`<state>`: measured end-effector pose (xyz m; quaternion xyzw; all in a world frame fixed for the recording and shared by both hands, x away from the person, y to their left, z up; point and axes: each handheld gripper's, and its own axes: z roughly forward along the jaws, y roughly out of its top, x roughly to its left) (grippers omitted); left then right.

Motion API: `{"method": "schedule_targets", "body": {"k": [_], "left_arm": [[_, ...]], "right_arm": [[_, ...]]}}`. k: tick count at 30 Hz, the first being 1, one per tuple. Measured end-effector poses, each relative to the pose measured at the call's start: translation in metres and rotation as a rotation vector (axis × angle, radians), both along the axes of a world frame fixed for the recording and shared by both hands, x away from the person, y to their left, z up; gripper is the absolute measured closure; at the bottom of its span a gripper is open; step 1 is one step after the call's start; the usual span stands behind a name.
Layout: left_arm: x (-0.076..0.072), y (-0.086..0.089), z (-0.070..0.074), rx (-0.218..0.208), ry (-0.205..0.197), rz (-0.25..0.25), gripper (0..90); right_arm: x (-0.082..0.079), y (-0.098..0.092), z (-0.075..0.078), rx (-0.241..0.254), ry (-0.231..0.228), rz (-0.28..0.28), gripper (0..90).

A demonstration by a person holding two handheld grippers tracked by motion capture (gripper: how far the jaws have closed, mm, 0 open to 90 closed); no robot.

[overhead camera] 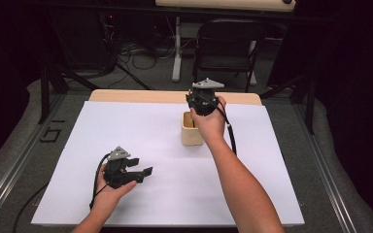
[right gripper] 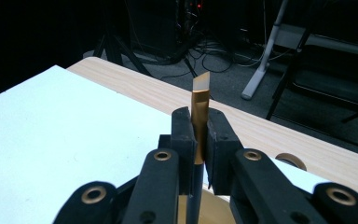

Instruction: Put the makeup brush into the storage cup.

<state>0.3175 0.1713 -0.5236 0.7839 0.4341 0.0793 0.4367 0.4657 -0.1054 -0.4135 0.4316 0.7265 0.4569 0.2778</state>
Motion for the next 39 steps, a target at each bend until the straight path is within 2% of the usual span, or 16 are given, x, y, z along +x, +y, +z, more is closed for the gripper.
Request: {"method": "schedule_targets", "body": {"k": [12,39], "left_arm": [[0.0,0.0,0.0,0.0,-0.006,0.004,30.6],[0.0,0.0,0.0,0.005,-0.002,-0.001,30.6]], "right_arm": [[0.002,-0.001,-0.013,-0.007,0.028,-0.01,83.6],[-0.001,-0.01,-0.037,-0.011,0.055,-0.029,83.6]]}}
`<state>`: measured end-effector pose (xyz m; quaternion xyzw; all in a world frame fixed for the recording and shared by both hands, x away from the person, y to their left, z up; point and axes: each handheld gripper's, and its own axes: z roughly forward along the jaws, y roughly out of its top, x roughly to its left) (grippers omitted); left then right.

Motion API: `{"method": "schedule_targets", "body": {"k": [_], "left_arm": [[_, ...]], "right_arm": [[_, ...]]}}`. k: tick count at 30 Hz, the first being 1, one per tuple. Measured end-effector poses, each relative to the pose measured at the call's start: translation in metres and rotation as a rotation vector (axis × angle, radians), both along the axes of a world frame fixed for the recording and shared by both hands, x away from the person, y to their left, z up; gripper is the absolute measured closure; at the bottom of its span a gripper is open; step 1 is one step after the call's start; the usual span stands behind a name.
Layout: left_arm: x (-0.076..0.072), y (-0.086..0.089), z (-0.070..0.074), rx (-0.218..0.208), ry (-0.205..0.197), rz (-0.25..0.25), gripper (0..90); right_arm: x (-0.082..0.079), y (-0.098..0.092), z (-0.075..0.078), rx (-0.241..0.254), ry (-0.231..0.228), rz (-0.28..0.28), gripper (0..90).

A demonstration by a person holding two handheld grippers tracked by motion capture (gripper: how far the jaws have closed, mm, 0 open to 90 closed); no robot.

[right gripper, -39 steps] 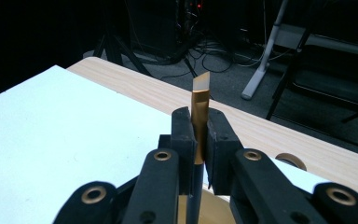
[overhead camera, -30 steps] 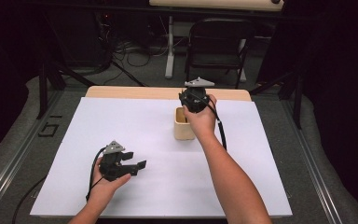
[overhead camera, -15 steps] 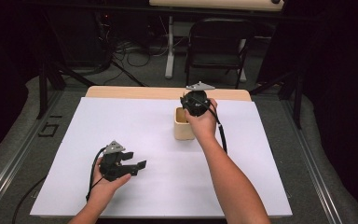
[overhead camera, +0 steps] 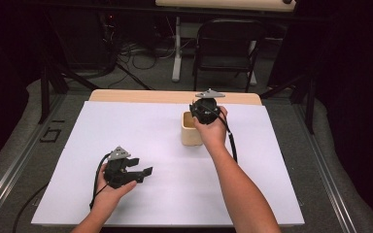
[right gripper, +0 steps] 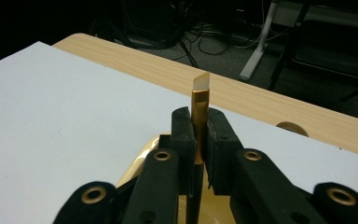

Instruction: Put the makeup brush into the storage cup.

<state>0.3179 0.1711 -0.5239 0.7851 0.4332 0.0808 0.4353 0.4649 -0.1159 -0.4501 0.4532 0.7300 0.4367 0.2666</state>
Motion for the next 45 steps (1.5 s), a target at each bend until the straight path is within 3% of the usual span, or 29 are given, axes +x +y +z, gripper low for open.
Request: {"method": "schedule_targets", "body": {"k": [19,45], "left_arm": [[0.0,-0.001,-0.001,0.0,0.0,0.0,30.6],[0.0,0.0,0.0,-0.003,-0.002,0.004,30.6]], "right_arm": [[-0.004,0.001,-0.016,-0.035,0.02,0.01,83.5],[-0.005,0.004,-0.019,-0.073,0.034,0.022,83.5]]}}
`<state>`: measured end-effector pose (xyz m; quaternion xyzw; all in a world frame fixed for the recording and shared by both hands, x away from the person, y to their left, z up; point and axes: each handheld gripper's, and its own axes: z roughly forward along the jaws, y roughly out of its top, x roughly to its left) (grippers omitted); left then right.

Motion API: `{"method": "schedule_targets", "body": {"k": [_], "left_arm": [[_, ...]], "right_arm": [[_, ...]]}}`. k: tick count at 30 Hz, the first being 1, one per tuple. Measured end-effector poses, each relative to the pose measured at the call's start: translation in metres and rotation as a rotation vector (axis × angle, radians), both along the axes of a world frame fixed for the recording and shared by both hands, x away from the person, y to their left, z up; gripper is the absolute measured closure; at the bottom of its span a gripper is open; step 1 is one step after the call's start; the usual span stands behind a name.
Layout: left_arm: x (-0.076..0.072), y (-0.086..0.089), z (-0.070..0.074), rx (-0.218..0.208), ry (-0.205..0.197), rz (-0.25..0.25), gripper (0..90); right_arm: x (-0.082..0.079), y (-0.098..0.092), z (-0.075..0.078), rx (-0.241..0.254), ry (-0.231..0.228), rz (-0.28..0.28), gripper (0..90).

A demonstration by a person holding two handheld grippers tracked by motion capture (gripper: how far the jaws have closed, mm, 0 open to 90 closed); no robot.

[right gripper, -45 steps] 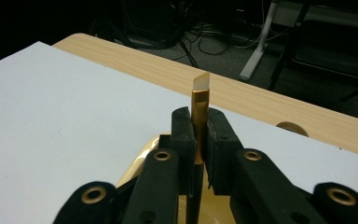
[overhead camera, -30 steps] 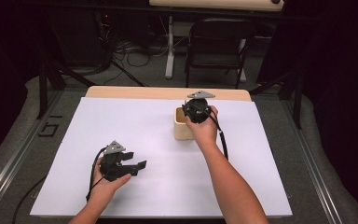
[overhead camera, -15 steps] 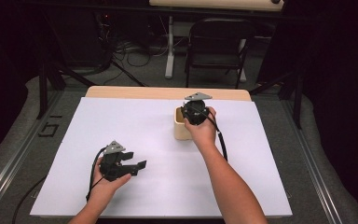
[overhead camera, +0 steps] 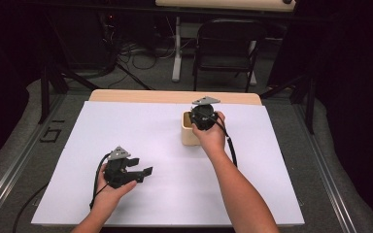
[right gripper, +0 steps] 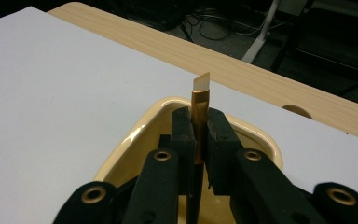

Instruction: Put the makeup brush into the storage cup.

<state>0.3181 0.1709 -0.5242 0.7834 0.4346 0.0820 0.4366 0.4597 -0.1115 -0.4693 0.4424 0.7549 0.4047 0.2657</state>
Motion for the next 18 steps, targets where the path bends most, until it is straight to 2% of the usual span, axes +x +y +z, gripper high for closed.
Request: {"method": "schedule_targets", "body": {"k": [11,16,18], "left_arm": [[0.0001,0.0001,0.0,-0.001,0.0,0.001,30.6],[0.0003,0.0009,0.0003,-0.004,0.002,-0.003,30.6],[0.0003,0.0009,0.0004,-0.004,0.002,-0.003,30.6]], "right_arm": [[0.0001,0.0,-0.0009,-0.004,0.006,0.007,82.9],[0.0,0.0001,-0.001,0.008,0.009,0.018,64.4],[-0.0004,0.0,-0.0005,0.008,0.007,0.018,60.9]]}}
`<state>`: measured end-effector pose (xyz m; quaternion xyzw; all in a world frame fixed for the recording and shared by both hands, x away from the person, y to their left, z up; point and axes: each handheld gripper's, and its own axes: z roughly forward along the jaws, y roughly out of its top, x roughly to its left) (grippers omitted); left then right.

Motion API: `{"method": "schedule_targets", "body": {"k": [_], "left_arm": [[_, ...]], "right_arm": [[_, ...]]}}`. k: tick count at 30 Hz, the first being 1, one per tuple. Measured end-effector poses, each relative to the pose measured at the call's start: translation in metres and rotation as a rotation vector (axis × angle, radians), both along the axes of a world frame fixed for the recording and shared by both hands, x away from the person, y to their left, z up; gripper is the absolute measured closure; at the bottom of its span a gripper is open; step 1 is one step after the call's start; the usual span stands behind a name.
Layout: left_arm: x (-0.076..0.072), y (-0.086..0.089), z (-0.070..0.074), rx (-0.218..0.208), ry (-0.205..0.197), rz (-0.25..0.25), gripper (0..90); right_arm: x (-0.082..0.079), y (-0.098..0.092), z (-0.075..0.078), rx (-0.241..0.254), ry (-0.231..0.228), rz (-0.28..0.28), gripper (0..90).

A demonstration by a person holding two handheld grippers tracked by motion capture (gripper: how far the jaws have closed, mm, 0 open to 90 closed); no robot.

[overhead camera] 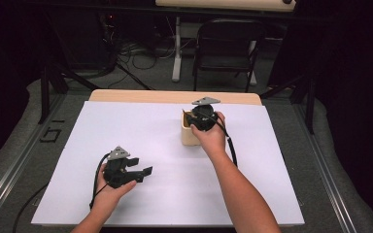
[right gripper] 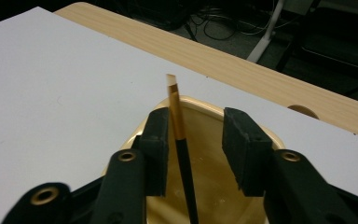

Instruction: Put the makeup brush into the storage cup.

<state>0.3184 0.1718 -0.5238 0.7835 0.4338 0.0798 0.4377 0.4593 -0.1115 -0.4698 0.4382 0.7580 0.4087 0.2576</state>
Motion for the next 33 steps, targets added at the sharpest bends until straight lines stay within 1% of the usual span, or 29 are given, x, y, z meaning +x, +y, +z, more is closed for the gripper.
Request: {"method": "schedule_targets", "body": {"k": [3,6,10,13,22,26,30,32,33], "left_arm": [[0.0,-0.001,0.0,0.003,-0.001,0.005,30.6],[0.0,-0.001,0.0,0.004,-0.001,0.004,30.6],[0.0,-0.001,0.0,0.001,-0.002,0.006,30.6],[0.0,0.0,0.0,0.002,0.001,0.002,30.6],[0.001,0.001,0.001,-0.007,0.002,0.006,30.5],[0.001,0.001,0.001,-0.01,0.007,0.016,26.9],[0.001,0.001,0.001,-0.013,0.005,0.016,26.0],[0.002,0.001,0.001,-0.008,0.001,0.016,25.9],[0.002,0.001,0.001,-0.011,0.004,0.02,25.9]], "right_arm": [[-0.001,0.001,0.001,0.003,-0.006,0.0,54.0],[-0.001,0.001,0.001,0.001,-0.012,-0.004,50.9],[0.0,0.0,0.001,-0.002,-0.013,-0.008,44.2],[0.0,-0.001,0.001,-0.004,-0.017,-0.002,41.3],[-0.006,-0.001,0.006,-0.027,-0.028,0.022,36.4],[-0.01,-0.001,0.01,-0.043,-0.045,0.042,36.3],[-0.014,-0.001,0.012,-0.04,-0.037,0.062,36.3],[-0.016,0.0,0.012,-0.046,-0.045,0.065,36.2],[-0.016,0.0,0.012,-0.04,-0.047,0.065,36.0]]}}
